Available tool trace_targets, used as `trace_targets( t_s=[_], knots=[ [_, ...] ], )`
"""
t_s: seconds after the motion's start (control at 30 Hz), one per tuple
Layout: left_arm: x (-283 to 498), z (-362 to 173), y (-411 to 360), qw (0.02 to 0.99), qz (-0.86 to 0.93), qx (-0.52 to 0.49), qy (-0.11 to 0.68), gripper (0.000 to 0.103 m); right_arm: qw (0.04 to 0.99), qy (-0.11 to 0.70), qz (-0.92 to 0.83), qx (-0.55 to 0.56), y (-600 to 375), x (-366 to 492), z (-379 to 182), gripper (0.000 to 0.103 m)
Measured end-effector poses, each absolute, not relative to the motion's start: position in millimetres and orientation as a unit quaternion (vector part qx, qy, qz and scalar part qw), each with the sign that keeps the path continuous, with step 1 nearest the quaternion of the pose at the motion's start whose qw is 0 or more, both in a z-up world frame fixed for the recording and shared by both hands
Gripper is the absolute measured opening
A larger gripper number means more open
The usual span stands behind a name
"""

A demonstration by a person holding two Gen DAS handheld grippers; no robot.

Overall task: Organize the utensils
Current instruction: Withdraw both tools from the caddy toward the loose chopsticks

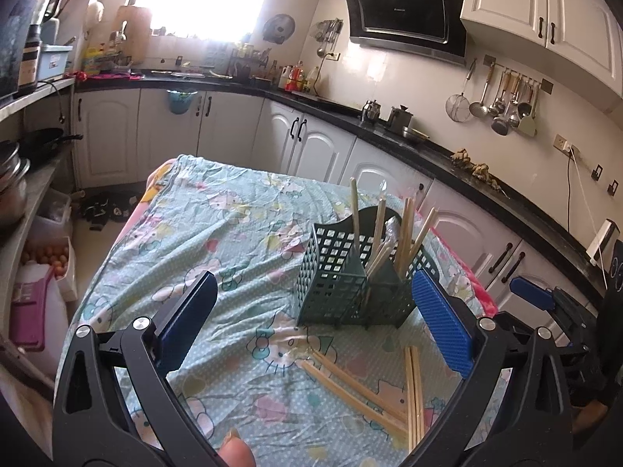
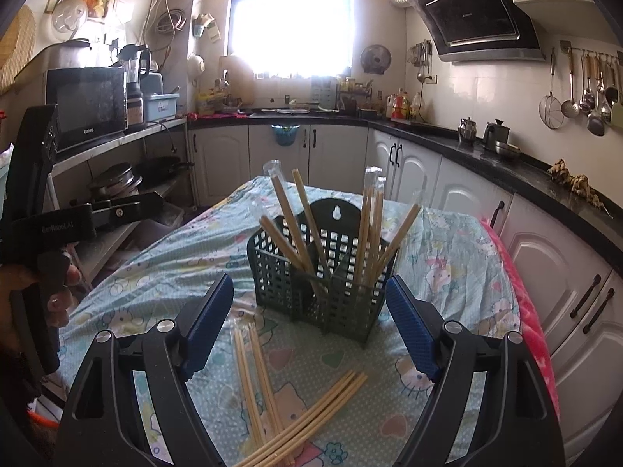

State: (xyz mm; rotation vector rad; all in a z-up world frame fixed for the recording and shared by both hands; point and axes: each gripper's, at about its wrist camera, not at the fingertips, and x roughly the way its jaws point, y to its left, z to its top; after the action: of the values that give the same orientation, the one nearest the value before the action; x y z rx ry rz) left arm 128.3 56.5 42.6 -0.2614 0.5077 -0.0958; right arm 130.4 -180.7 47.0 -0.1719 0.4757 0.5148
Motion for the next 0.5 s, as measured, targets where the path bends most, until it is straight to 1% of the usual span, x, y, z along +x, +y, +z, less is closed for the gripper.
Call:
trace_targets(
  t_s=[0.5],
  knots=[
    [124.1,12.1,51.3,0.949,-0.044,-0.124,0.288,0.092,0.931,0.264,0.237,-0.086,-190.9,126.3,21.5,0.078]
  ],
)
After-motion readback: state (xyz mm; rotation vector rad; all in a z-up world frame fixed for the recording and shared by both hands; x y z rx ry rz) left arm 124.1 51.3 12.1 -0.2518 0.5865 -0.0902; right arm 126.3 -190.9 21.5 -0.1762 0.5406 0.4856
